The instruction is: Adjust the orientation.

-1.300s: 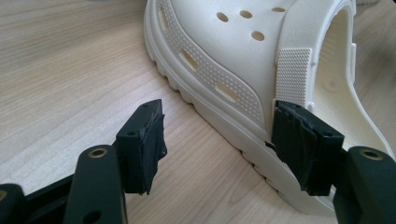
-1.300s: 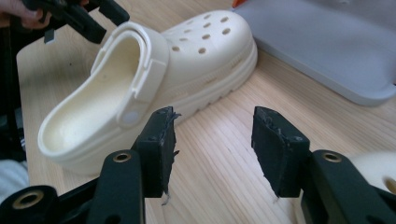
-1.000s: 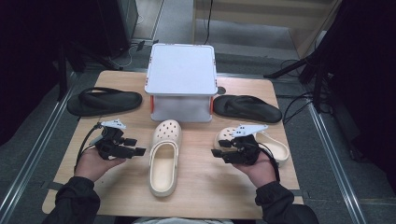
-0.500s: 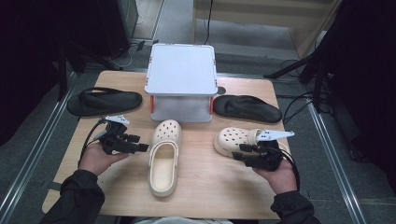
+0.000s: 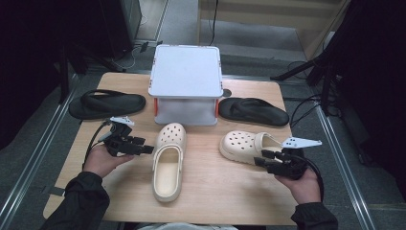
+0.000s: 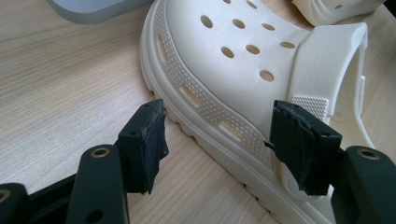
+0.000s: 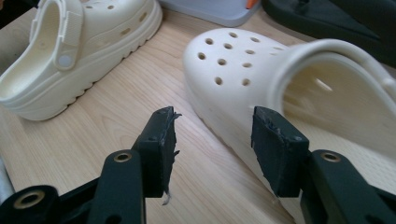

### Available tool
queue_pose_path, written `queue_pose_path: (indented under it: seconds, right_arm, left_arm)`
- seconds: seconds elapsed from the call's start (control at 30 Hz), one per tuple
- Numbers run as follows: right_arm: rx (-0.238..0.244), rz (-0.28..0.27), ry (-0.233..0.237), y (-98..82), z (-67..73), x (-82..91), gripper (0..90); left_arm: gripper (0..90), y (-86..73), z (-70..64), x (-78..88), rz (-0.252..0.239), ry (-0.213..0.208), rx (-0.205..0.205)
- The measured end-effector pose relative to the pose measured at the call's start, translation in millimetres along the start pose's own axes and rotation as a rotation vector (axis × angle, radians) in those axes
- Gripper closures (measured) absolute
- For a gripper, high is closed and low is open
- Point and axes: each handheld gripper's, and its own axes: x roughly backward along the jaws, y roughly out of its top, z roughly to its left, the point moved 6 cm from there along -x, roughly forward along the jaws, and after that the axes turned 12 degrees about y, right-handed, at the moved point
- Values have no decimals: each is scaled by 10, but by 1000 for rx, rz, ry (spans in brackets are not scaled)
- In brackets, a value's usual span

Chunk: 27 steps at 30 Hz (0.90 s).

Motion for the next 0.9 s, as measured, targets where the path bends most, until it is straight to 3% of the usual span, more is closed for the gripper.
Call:
queue_pose_path:
  seconds: [0.13,0.4,0.7,0.9]
  right_arm:
    - [-22,-10,-13,-42,-96,93,505]
    - [-22,8,-33,-75,-225,81,503]
    - [-13,42,1,31,-354,-130,501]
    - [0,70,31,120,-398,-296,504]
  left_arm:
    - [364,-1,7,3,-3,4,-1]
    - [364,-19,-15,18,4,11,-20]
    - [371,-116,-32,103,-16,30,-9]
    - [371,-252,16,204,-20,55,29]
